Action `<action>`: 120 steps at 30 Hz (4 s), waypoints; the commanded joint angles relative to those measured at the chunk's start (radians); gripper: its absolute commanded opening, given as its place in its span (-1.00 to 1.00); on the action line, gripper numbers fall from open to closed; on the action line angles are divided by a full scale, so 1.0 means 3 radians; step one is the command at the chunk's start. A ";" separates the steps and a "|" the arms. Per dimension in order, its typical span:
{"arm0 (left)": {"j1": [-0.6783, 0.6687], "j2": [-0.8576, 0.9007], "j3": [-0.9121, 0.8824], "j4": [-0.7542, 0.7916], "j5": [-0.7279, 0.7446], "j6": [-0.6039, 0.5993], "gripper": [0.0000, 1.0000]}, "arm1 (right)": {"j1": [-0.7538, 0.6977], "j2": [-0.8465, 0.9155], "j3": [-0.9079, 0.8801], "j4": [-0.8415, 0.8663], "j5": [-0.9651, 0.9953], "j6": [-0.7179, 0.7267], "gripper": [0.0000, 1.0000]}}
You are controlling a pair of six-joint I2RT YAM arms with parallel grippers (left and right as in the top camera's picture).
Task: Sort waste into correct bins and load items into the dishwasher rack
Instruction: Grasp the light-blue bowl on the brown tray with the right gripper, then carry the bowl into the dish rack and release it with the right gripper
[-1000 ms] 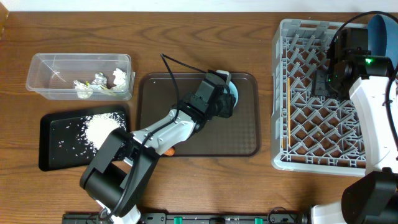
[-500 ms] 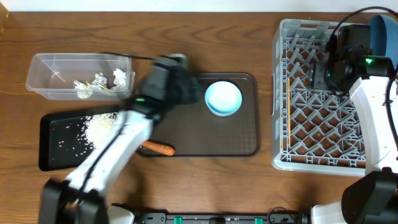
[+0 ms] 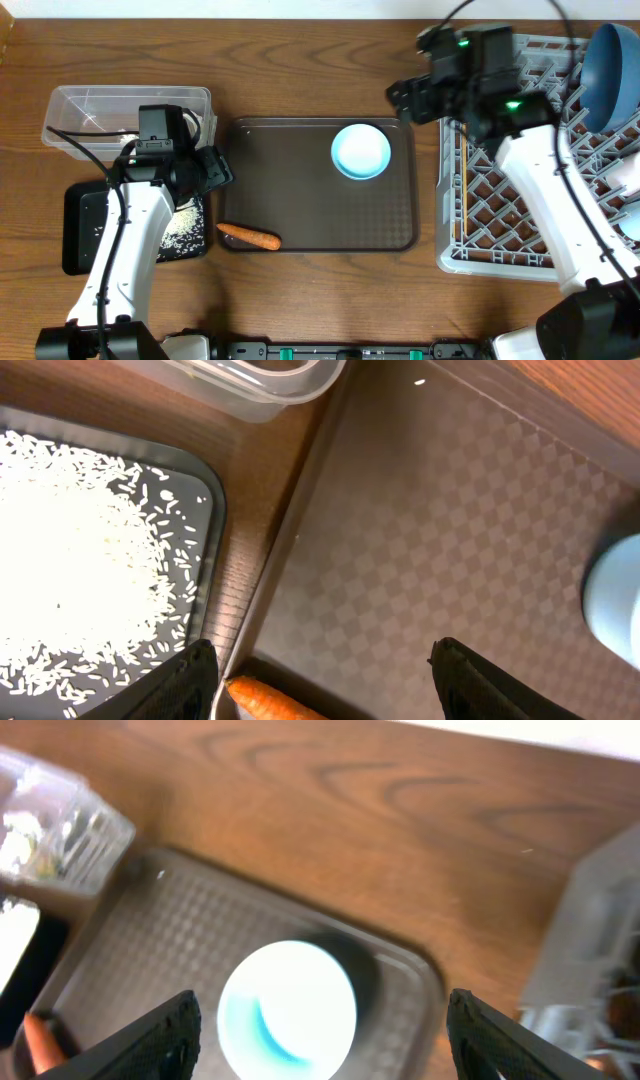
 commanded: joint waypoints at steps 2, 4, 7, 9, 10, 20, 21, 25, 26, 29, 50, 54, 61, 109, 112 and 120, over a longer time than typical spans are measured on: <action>0.0011 0.0001 0.0009 -0.0013 -0.0006 0.0088 0.42 | 0.0186 0.0235 0.0009 -0.0109 0.0601 0.0312 0.48; 0.0011 0.0001 0.0009 -0.0013 -0.0006 0.0088 0.43 | 0.0220 0.0370 0.0009 -0.0160 0.0637 0.0404 0.41; 0.0011 0.0001 0.0009 -0.0013 -0.0005 0.0100 0.42 | 0.0239 0.0561 0.0009 -0.0235 0.0612 0.0534 0.35; 0.0011 0.0001 0.0009 -0.0013 -0.0006 0.0112 0.43 | 0.0248 0.0680 0.0009 -0.0245 0.0473 0.0544 0.29; 0.0011 0.0001 0.0009 -0.0014 -0.0005 0.0112 0.42 | 0.0256 0.0741 0.0009 -0.0245 0.0376 0.0544 0.25; 0.0011 0.0001 0.0009 -0.0037 -0.0006 0.0112 0.42 | 0.0285 0.1139 0.0009 -0.0346 0.0345 0.0622 -0.02; 0.0011 0.0001 0.0009 -0.0037 -0.0005 0.0112 0.42 | 0.0285 0.1188 0.0009 -0.0365 0.0341 0.0622 -0.02; 0.0011 0.0001 0.0009 -0.0038 -0.0006 0.0112 0.42 | 0.0285 0.1347 0.0009 -0.0403 0.0323 0.0622 -0.03; 0.0011 0.0001 0.0009 -0.0038 -0.0005 0.0112 0.42 | 0.0285 0.1373 0.0009 -0.0403 0.0324 0.0622 -0.03; 0.0011 0.0001 0.0009 -0.0038 -0.0005 0.0112 0.43 | 0.0285 0.1415 0.0009 -0.0402 0.0327 0.0621 -0.27; 0.0011 0.0001 0.0009 -0.0051 -0.0005 0.0111 0.42 | -0.0070 0.0532 0.0496 -0.0477 0.1446 0.0415 -0.98; 0.0011 0.0001 0.0009 -0.0050 -0.0005 0.0111 0.42 | -0.0267 0.0234 0.0496 -0.0473 0.2171 0.0018 -0.98; 0.0011 0.0001 0.0009 -0.0051 -0.0005 0.0111 0.42 | -0.0627 0.0294 0.0440 -0.0685 0.3948 0.0436 -0.97; 0.0011 0.0001 0.0009 -0.0061 -0.0005 0.0111 0.42 | -0.0392 0.1197 0.0163 -0.0868 0.4599 0.0483 -0.98; 0.0011 0.0001 0.0009 -0.0061 -0.0005 0.0111 0.42 | -0.0310 0.1197 0.0163 -0.0884 0.4546 0.0478 -0.97; 0.0011 0.0001 0.0009 -0.0062 -0.0005 0.0111 0.42 | -0.0258 0.1197 0.0163 -0.1156 0.4145 0.0444 -0.69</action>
